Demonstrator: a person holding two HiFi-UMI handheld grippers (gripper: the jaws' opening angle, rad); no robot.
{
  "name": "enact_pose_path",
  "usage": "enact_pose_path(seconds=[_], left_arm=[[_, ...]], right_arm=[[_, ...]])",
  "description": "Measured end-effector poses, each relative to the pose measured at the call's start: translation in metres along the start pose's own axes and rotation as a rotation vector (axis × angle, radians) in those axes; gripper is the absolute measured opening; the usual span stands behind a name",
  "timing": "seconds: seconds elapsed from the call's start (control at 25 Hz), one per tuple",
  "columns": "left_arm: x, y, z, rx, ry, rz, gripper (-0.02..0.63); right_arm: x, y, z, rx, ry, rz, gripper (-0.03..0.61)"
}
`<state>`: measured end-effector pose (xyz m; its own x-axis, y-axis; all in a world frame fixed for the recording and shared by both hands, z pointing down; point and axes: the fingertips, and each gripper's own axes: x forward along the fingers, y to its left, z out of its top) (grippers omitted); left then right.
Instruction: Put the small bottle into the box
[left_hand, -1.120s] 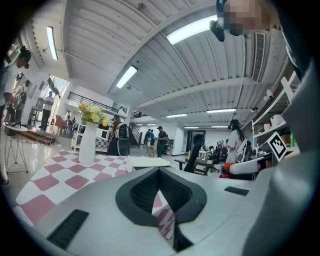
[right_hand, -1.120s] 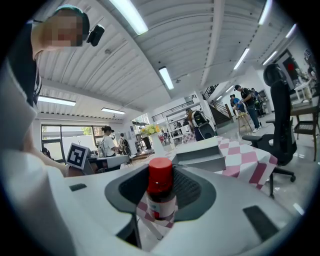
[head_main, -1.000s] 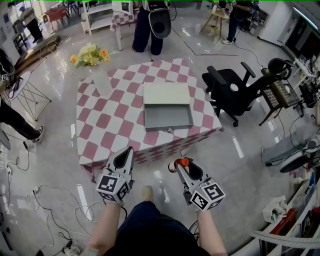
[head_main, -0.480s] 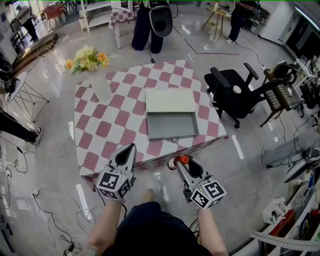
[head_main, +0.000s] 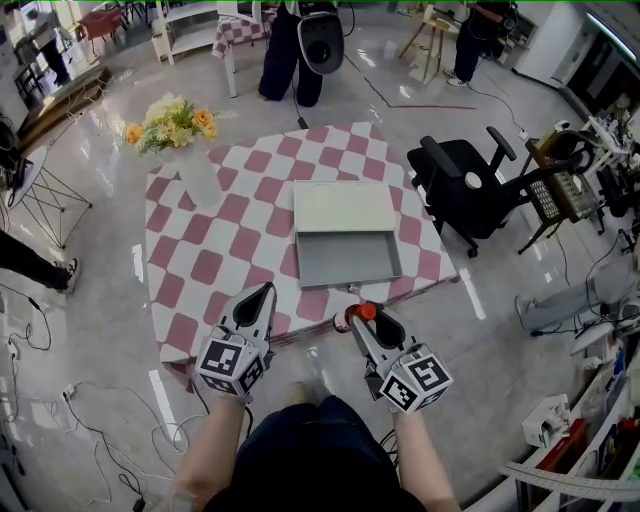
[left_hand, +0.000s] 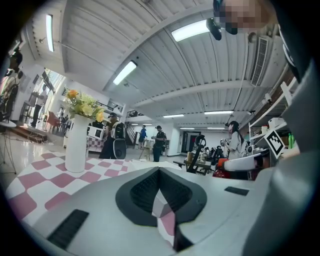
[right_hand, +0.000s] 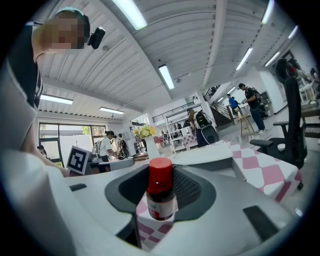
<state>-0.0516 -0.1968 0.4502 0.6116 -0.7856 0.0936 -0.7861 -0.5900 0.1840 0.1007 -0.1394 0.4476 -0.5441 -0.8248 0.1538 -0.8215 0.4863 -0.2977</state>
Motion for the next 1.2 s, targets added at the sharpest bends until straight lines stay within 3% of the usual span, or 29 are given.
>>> enact_pose_path(seconds=[0.48, 1.2], left_arm=[[0.012, 0.011, -0.002, -0.005, -0.012, 0.018, 0.006], [0.063, 0.032, -0.021, -0.032, 0.046, 0.010, 0.006]], right_arm=[[0.032, -0.002, 0.006, -0.011, 0.007, 0.053, 0.147], [0.097, -0.034, 0.016, 0.006, 0.051, 0.087, 0.147]])
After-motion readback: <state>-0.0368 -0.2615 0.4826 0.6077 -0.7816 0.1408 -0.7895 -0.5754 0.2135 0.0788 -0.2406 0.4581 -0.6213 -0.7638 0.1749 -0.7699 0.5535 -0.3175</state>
